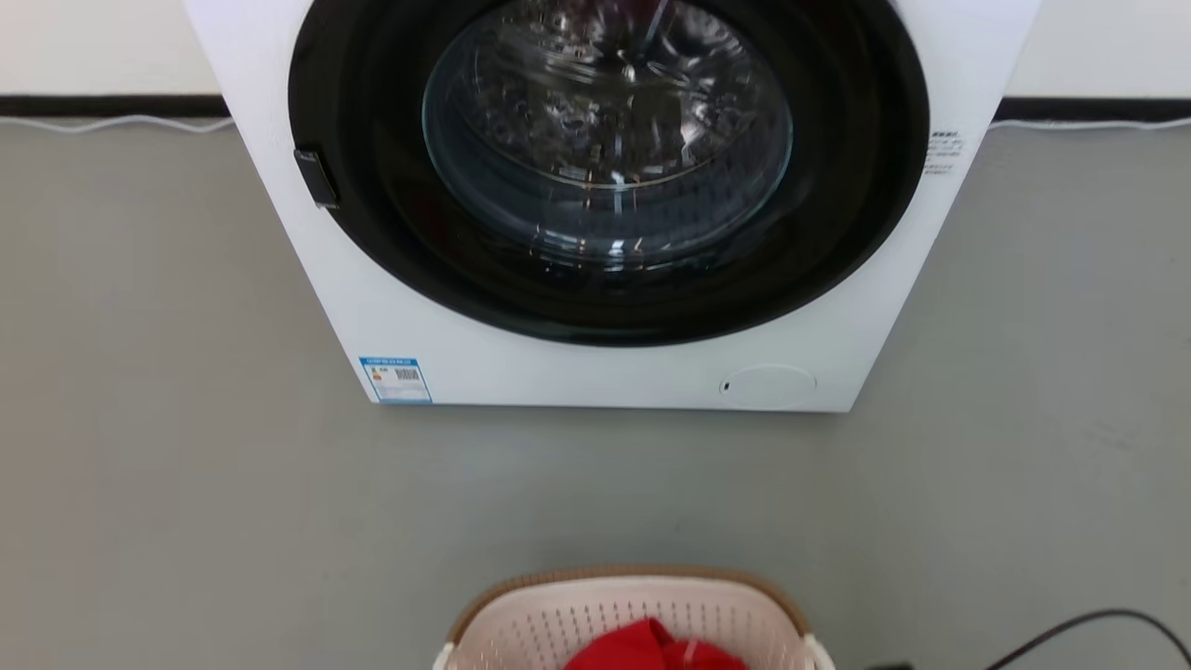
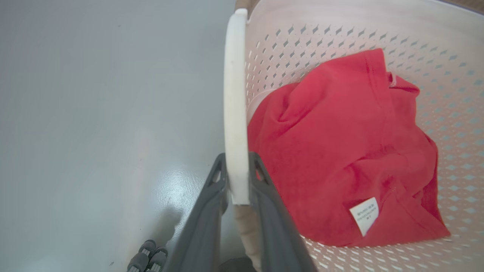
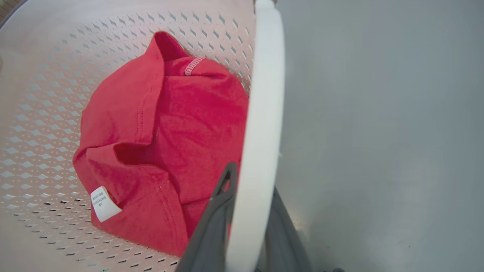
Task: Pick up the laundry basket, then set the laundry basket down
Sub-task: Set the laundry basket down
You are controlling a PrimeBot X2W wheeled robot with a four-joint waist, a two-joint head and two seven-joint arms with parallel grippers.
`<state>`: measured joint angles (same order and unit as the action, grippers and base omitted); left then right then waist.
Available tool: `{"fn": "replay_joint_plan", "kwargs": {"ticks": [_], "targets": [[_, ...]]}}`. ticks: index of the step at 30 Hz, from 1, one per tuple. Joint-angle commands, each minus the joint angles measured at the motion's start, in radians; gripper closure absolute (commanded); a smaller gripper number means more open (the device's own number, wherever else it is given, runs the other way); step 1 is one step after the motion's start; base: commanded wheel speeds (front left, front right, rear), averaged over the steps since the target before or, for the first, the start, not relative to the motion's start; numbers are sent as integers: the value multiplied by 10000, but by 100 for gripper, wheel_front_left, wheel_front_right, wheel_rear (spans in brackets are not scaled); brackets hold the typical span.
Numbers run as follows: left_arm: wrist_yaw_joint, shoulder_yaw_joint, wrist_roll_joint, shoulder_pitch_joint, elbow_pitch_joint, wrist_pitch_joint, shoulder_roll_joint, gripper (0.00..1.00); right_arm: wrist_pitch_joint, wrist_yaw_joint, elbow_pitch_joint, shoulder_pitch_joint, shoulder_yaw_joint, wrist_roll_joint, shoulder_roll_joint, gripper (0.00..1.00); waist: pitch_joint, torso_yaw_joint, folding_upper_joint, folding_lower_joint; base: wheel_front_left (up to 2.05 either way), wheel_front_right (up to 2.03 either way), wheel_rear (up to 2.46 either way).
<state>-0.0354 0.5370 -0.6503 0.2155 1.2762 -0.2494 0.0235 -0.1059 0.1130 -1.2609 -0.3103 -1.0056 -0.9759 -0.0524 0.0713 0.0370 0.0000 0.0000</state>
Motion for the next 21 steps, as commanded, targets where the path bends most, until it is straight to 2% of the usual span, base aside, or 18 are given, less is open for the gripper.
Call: {"fn": "replay_joint_plan", "kwargs": {"ticks": [1,16,21], "targets": [[92,-315,147,642,-142,-124,305,100,-274,177,41,-485,-177,83,22,100,312,68,0,0,0,0,0],[329,-437,376,2927,-591,-124,285,100,-1153,177,-270,-3059,455,167,22,100,2607,519,0,0,0,0,0],[415,-496,419,3832,-799,-124,276,100,-1266,177,-294,-3864,1160,682,6,100,3623,669,0,0,0,0,0]]}}
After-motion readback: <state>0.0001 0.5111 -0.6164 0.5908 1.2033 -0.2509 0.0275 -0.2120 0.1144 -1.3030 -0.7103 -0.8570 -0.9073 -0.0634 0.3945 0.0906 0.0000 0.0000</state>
